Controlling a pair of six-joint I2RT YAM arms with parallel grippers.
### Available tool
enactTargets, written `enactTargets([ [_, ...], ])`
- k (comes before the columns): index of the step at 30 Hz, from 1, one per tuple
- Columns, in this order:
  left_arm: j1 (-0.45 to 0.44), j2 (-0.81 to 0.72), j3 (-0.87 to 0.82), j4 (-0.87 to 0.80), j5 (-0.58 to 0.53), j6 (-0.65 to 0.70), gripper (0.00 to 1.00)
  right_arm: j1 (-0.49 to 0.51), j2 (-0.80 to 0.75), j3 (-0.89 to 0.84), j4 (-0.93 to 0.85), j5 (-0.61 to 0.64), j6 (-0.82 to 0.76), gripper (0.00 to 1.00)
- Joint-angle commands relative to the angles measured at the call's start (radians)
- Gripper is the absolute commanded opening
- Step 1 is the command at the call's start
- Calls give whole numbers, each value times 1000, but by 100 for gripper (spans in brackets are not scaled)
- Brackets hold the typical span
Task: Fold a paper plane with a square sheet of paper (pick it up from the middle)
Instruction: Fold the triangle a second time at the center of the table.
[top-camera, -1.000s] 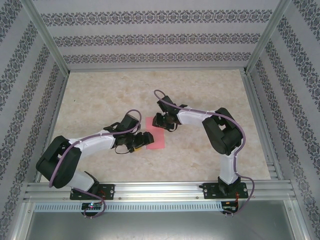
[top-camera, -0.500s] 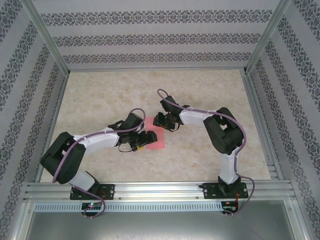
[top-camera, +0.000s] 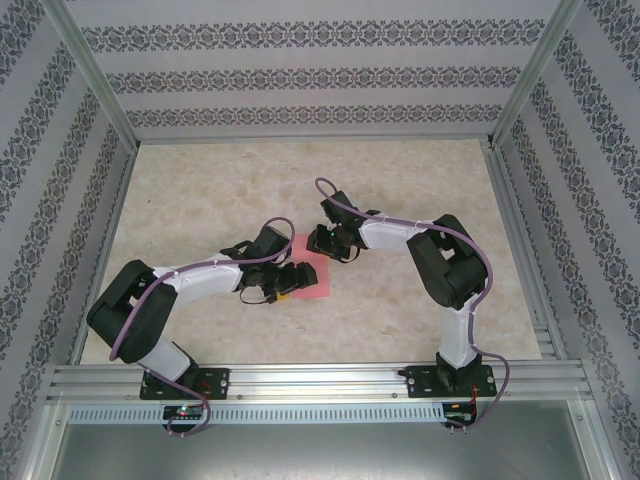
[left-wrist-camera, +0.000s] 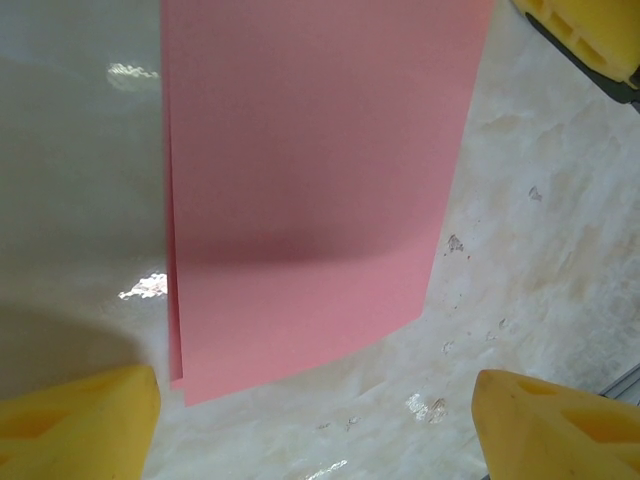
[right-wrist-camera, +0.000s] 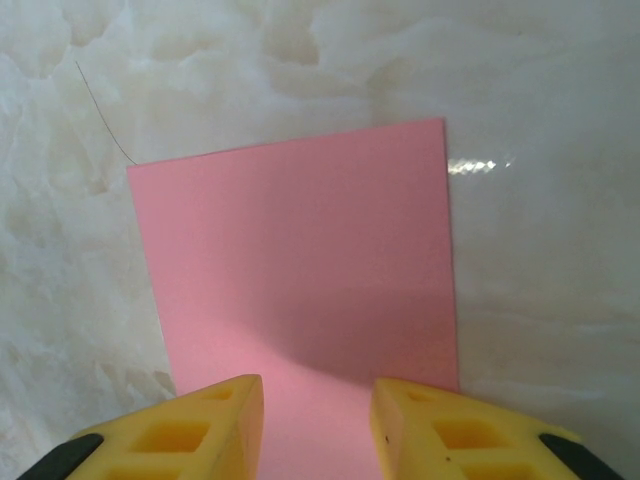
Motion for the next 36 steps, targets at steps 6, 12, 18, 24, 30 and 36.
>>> enactTargets([
  [6, -45, 43, 64, 6, 0, 3, 83, 10, 62, -39, -19, 35, 12, 36],
  [12, -52, 45, 74, 9, 1, 7, 83, 12, 61, -40, -20, 37, 12, 36],
  [18, -53, 39, 73, -2, -34, 18, 84, 13, 59, -42, -24, 41, 12, 36],
  [24, -53, 42, 76, -45, -84, 18, 86, 14, 58, -47, -25, 46, 13, 36],
  [30, -52, 43, 68, -53, -83, 13, 88, 18, 58, -46, -25, 48, 17, 36],
  [36, -52, 48, 64, 24, -21, 17, 86, 20, 61, -48, -24, 48, 16, 36],
])
